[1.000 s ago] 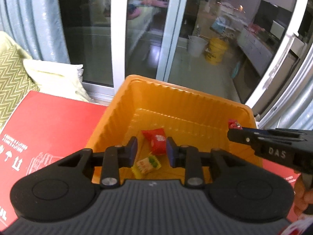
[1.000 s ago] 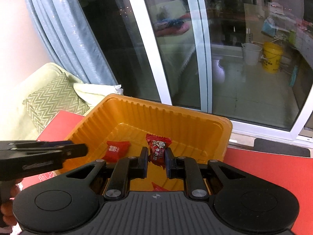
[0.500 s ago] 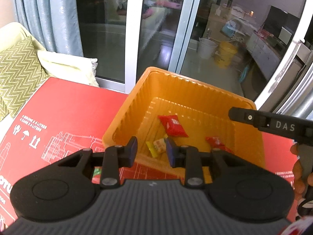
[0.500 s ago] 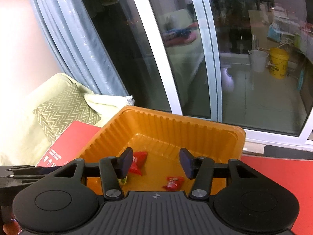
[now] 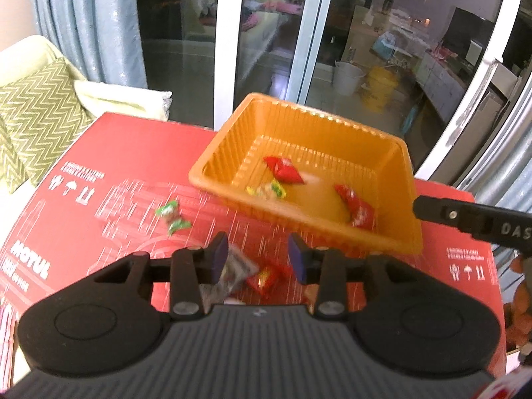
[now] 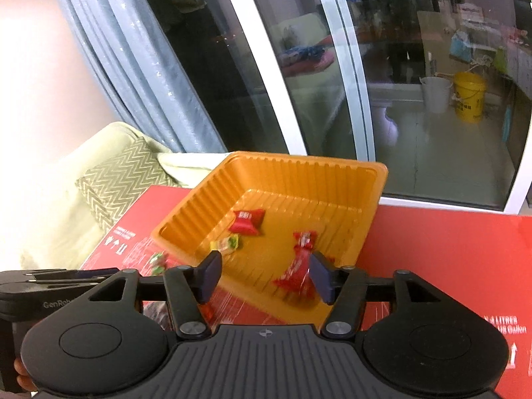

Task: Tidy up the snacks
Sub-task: 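Open both tools to drop the red candies into the tray, then withdraw, then move both tools back toward the remaining snacks on the table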

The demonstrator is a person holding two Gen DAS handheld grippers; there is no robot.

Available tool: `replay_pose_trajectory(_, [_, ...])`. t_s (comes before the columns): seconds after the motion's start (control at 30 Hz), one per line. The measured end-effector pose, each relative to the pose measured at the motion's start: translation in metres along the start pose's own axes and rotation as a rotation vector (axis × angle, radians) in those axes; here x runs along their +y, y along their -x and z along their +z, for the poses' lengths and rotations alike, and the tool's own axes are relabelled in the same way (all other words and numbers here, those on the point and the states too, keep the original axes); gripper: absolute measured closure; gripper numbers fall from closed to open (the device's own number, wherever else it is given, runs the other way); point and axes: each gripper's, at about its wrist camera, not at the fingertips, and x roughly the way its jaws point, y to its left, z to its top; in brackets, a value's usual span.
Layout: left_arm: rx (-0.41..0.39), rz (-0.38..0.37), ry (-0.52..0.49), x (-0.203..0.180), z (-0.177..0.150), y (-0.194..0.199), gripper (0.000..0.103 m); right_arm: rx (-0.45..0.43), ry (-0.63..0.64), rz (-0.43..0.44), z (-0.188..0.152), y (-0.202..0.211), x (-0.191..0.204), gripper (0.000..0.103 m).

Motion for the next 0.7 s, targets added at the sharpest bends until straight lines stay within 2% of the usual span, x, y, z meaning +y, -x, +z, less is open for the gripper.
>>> replay_pose_trajectory(0.3, [0.025, 0.046, 0.022, -0.005, -0.039, 0.031, 0.065, 0.013, 0.016, 0.037, -0.032, 0.038, 0.015, 0.039])
replay_pose_trajectory(0.7, [0.072, 0.084, 0.068, -0.017, -0.081, 0.053, 0.054, 0.116, 0.064, 0.024, -0.069, 0.059, 0.019, 0.039])
